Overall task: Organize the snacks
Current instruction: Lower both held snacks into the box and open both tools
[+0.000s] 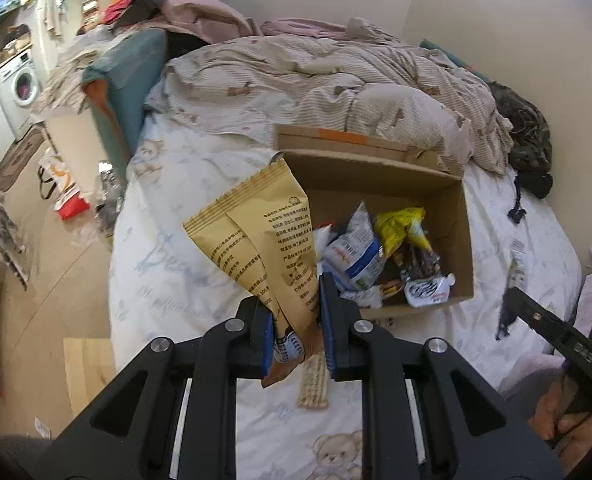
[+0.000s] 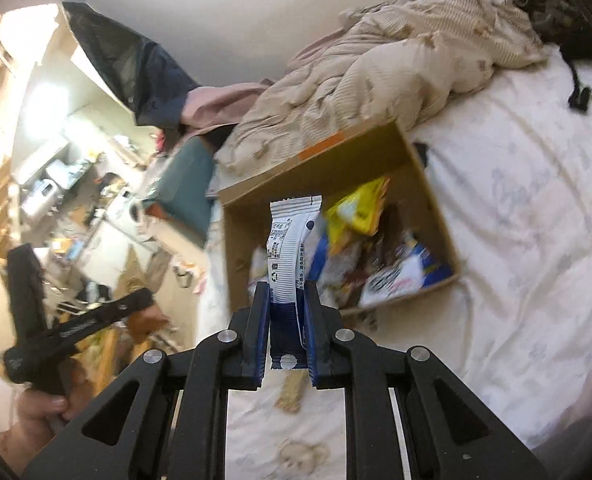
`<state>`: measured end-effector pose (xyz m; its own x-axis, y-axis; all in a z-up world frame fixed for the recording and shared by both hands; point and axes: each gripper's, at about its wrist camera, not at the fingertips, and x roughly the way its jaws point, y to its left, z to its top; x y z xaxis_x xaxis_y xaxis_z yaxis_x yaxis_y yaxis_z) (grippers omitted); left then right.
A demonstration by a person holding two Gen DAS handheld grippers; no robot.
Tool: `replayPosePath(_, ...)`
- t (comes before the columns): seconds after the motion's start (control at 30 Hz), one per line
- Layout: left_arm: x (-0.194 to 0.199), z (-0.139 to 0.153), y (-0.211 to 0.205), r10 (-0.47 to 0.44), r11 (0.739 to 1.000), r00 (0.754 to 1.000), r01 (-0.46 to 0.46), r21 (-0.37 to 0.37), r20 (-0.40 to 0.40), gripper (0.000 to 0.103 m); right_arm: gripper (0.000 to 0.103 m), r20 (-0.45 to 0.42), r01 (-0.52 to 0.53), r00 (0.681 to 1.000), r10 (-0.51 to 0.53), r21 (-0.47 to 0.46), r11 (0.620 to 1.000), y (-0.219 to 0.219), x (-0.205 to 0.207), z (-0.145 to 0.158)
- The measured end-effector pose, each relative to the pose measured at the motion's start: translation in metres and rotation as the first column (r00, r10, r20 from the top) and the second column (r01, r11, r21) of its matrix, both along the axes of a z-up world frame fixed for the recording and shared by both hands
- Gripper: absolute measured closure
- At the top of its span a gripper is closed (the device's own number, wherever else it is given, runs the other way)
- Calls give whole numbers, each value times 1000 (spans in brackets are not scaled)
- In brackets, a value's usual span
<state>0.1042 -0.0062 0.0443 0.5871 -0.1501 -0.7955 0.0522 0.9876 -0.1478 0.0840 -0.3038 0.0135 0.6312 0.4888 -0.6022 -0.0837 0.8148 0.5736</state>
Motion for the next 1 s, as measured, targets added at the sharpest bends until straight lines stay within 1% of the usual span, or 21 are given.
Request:
replayPosePath(0.17, 27, -9, -19, -37, 999, 999, 37, 17, -3, 87, 87, -53, 25, 998, -29, -85, 996, -11, 35, -13)
replayPosePath(0.33, 52, -26, -36, -67, 997, 997, 68, 26, -34, 87, 87, -47, 28, 998, -37, -168, 985, -10, 61, -16)
replayPosePath(0.57, 73, -44, -56, -107, 993, 993, 110, 49, -54, 87, 87, -54, 12, 998, -27, -262, 965, -7, 89, -25)
replayPosePath(0.7, 83, -53, -64, -123, 990, 991, 127, 68, -58, 87, 86, -78, 7, 997, -27, -254, 967, -8, 97, -33)
replayPosePath(0.9, 89, -65, -68, -141, 987, 988, 146, 73, -63, 86, 86, -97, -6, 995, -22, -283, 959, -5, 100, -39)
replayPosePath(1.0, 90, -68, -69, -149, 987, 987, 153, 57, -66, 84, 86, -116, -5, 993, -28, -272, 962, -7, 102, -43)
